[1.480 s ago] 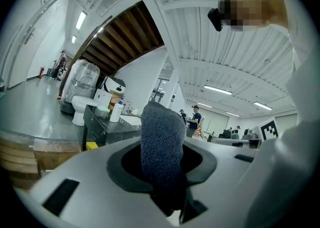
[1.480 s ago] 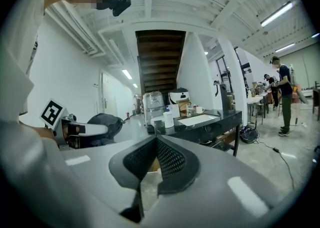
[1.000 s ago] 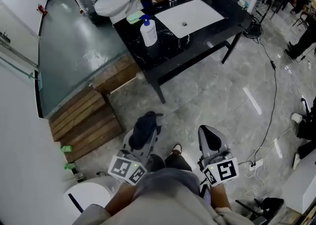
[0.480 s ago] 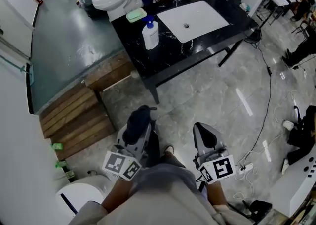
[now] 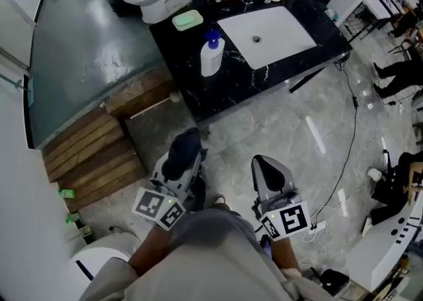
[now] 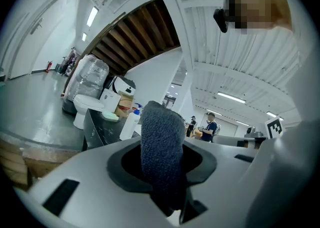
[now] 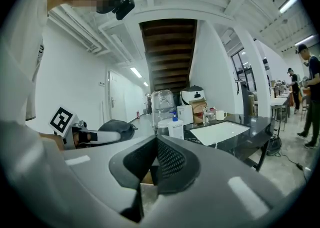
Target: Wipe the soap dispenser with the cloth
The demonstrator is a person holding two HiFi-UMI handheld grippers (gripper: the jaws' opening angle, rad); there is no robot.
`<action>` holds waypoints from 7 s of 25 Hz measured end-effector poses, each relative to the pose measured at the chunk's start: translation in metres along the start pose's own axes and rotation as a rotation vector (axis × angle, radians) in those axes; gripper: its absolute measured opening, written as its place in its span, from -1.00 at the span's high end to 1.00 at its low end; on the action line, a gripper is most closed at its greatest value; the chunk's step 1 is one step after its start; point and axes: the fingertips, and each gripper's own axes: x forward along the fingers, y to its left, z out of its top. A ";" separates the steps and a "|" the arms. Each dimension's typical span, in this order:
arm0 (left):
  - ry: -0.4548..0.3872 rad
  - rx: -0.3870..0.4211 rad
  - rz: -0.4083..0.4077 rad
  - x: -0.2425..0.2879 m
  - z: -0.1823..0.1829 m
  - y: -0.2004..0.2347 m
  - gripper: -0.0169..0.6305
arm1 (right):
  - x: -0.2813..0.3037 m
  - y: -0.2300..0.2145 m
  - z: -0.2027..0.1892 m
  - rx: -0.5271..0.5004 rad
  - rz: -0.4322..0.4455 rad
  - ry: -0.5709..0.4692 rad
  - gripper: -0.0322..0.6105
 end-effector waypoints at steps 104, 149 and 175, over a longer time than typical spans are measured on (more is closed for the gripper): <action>0.235 0.247 -0.300 0.237 0.062 0.155 0.57 | 0.327 -0.080 0.053 -0.310 0.351 0.246 0.37; 0.541 0.485 -0.446 0.258 -0.017 0.183 0.56 | 0.319 -0.076 0.049 -0.309 0.435 0.269 0.37; 0.558 0.238 -0.588 0.228 -0.025 0.172 0.56 | 0.326 -0.076 0.050 -0.298 0.407 0.261 0.37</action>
